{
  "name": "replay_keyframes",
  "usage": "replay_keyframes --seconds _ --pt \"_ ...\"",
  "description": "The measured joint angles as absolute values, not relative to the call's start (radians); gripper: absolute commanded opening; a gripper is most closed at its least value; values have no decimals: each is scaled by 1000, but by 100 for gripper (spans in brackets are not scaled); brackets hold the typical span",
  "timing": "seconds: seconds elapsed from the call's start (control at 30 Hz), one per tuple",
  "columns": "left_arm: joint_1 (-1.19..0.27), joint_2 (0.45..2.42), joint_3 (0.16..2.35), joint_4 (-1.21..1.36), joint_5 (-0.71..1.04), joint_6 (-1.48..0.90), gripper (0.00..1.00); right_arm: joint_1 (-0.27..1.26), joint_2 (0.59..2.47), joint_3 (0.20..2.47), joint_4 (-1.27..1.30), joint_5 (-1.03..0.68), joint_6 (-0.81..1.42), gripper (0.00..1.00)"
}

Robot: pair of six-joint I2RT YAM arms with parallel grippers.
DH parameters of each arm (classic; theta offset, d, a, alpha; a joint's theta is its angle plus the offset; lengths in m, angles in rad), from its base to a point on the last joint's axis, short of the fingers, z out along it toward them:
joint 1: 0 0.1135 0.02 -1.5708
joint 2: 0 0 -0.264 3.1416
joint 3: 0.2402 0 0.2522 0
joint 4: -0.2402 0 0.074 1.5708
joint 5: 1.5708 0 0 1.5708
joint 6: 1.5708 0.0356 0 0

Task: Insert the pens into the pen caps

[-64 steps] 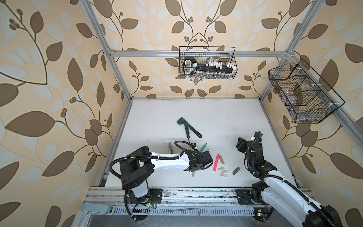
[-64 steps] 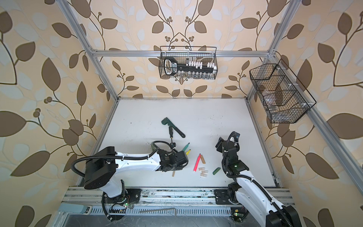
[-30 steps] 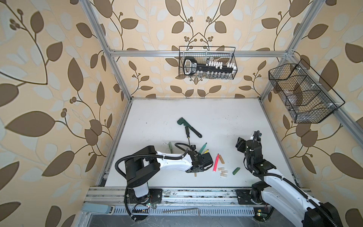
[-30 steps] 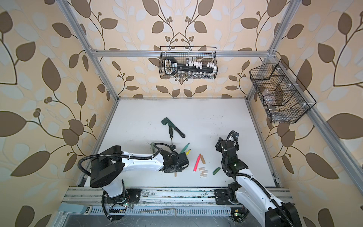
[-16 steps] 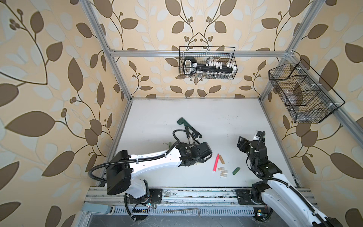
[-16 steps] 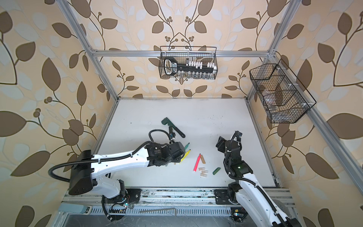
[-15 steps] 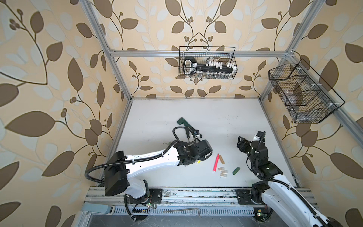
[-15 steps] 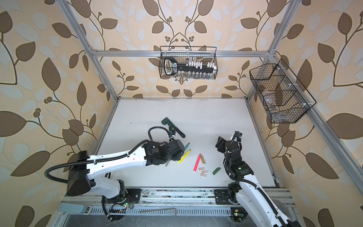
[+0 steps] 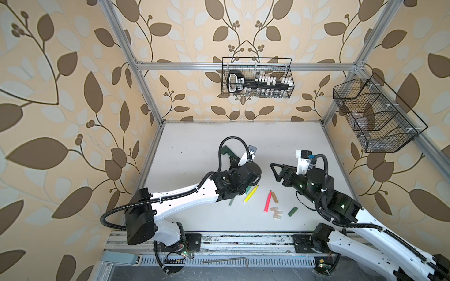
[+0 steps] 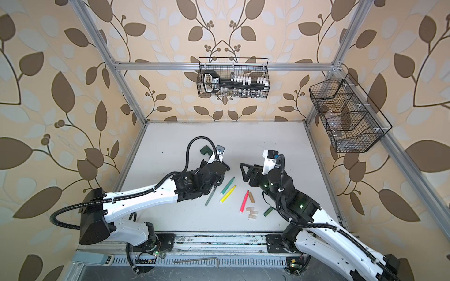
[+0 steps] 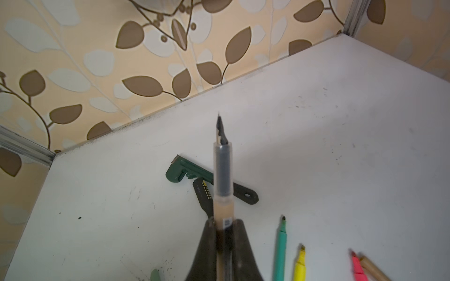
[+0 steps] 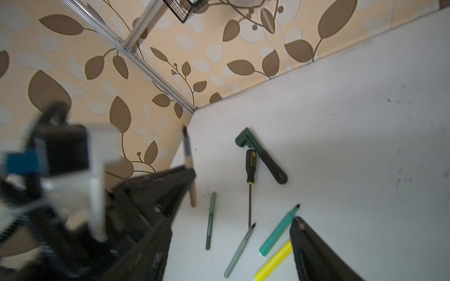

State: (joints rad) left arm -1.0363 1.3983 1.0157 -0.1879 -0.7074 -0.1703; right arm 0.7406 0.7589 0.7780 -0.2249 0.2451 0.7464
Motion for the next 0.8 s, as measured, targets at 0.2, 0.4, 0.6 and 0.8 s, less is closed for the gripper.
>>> replay_keyframes --seconds 0.2,0.4,0.6,0.8 --pt "-1016 1297 877 -74 -501 -113 0 628 834 684 -54 264 664 76" --pt "-1027 1302 875 31 -387 -101 0 502 811 505 19 155 690 74" --pt "-1062 1358 881 34 -328 -67 0 513 785 490 115 41 715 74" --pt "-1074 1358 881 51 -274 -52 0 600 805 490 187 6 717 72"
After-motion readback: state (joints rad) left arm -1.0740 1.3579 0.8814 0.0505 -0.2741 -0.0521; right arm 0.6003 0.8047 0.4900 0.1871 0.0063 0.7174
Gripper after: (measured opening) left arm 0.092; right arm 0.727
